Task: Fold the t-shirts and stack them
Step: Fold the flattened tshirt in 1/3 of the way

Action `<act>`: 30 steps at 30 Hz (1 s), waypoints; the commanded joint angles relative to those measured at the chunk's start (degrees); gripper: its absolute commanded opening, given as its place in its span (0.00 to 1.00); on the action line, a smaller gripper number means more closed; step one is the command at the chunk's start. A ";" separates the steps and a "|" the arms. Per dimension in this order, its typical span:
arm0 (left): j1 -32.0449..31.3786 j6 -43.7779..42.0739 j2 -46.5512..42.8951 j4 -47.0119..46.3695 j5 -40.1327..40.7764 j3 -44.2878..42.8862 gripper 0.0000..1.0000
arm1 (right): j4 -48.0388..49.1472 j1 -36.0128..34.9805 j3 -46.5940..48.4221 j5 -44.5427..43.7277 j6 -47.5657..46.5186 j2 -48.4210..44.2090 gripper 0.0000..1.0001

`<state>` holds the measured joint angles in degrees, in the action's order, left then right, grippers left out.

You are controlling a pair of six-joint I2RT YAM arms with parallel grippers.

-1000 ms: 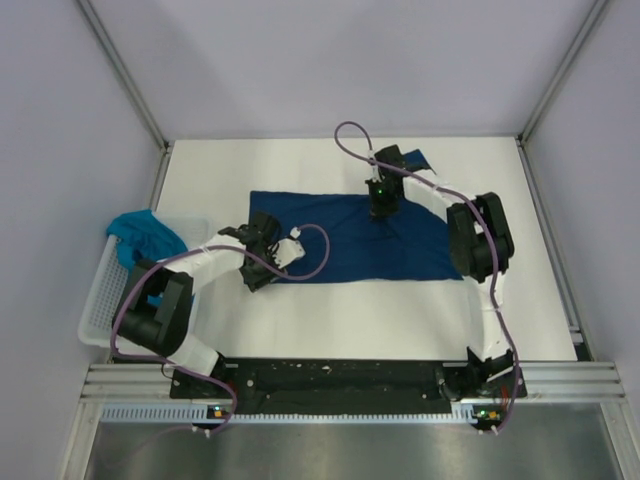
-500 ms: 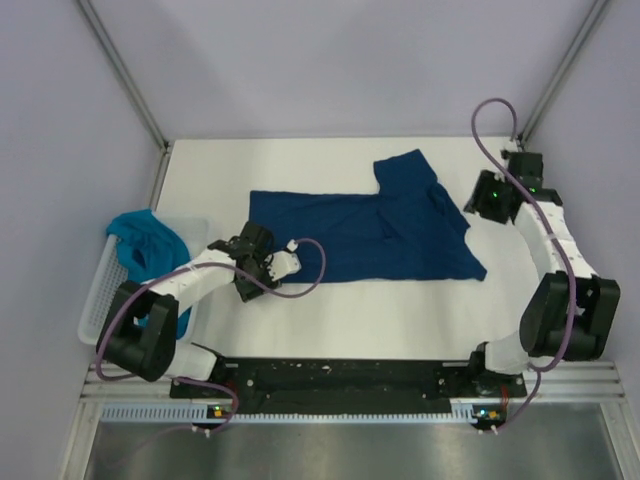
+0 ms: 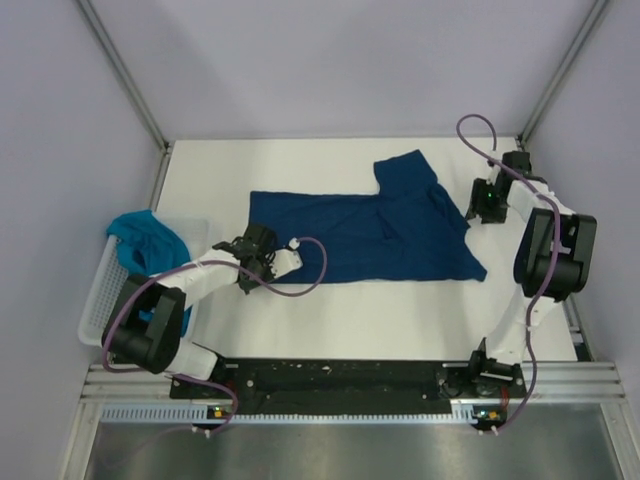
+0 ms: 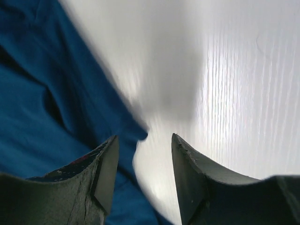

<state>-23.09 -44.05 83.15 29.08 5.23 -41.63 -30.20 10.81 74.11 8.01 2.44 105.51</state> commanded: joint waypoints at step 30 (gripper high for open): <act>0.06 1.78 -0.28 3.70 -0.75 3.31 0.00 | 0.40 0.53 20.99 3.77 -1.03 16.04 0.00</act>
<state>-23.29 -42.78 81.62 28.67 6.79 -40.10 -31.09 11.11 92.29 14.63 2.63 120.66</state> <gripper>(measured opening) 0.009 0.009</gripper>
